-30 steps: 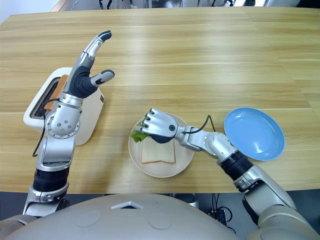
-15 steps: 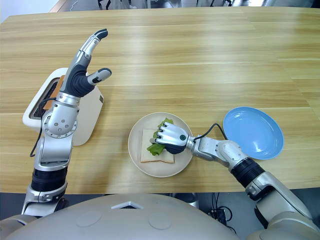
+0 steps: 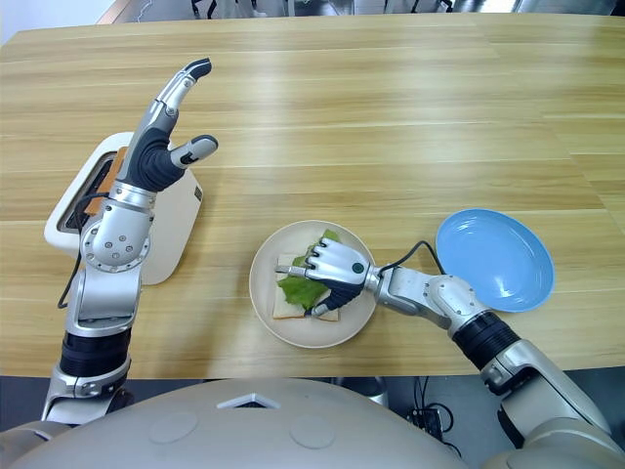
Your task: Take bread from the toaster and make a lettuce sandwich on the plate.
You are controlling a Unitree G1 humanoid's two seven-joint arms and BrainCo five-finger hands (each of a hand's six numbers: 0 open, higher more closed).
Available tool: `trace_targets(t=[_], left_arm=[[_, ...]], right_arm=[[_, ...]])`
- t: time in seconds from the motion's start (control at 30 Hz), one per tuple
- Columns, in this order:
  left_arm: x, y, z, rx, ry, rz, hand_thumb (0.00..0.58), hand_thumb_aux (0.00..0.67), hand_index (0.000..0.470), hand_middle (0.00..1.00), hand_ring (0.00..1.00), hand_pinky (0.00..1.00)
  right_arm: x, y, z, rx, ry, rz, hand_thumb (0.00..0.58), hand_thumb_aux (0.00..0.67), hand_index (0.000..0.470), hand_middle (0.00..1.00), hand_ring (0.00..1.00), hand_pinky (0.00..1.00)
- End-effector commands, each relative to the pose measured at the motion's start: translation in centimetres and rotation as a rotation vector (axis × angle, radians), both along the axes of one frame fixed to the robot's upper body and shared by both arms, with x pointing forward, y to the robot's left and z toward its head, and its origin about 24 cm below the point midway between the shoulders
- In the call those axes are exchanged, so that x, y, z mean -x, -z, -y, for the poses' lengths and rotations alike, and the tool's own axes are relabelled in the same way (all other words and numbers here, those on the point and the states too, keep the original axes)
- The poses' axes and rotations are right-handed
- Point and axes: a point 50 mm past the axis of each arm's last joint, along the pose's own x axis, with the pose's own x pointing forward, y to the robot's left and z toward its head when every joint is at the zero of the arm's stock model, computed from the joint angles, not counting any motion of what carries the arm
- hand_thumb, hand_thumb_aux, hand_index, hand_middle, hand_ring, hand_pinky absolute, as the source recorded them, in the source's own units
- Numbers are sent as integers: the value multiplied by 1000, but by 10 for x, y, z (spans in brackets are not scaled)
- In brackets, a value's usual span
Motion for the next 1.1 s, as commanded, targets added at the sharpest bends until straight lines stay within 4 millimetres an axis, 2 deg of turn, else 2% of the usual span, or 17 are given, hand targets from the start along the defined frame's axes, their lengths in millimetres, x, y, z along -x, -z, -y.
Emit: trace_targets(t=[0.03, 0.43, 0.6, 0.7, 0.8, 0.83, 0.9, 0.93, 1.0, 1.03, 1.1], left_arm=[[0, 2, 2, -10, 9, -15, 0, 0, 0, 0, 0, 0], [-2, 1, 2, -11, 14, -12, 0, 0, 0, 0, 0, 0], [-1, -7, -2, -18, 13, 10, 0, 0, 0, 0, 0, 0], [3, -21, -12, -41, 4, 46, 0, 0, 0, 0, 0, 0], [6, -39, -40, -166, -78, 66, 0, 0, 0, 0, 0, 0], [7, -46, -62, -260, -154, 54, 0, 0, 0, 0, 0, 0], [10, -56, -89, -371, -245, 30, 0, 0, 0, 0, 0, 0], [13, -54, -110, -471, -320, -36, 0, 0, 0, 0, 0, 0], [20, -51, -139, -605, -410, -140, 0, 0, 0, 0, 0, 0], [30, -43, -156, -707, -454, -239, 0, 0, 0, 0, 0, 0], [48, -31, -177, -794, -499, -383, 0, 0, 0, 0, 0, 0]], right_arm=[[-1, -14, 2, -32, -1, 15, 0, 0, 0, 0, 0, 0], [-1, -44, 5, -119, -1, 31, 0, 0, 0, 0, 0, 0], [-2, -55, 13, -189, 28, 15, 0, 0, 0, 0, 0, 0], [-6, -65, 23, -241, 72, 24, 0, 0, 0, 0, 0, 0], [-12, -76, 41, -292, 149, 52, 0, 0, 0, 0, 0, 0], [-13, -79, 50, -306, 188, 66, 0, 0, 0, 0, 0, 0], [-12, -81, 62, -319, 238, 81, 0, 0, 0, 0, 0, 0], [-9, -80, 70, -329, 272, 83, 0, 0, 0, 0, 0, 0], [-3, -79, 81, -341, 326, 87, 0, 0, 0, 0, 0, 0], [0, -78, 87, -342, 357, 90, 0, 0, 0, 0, 0, 0], [5, -78, 99, -343, 413, 98, 0, 0, 0, 0, 0, 0]])
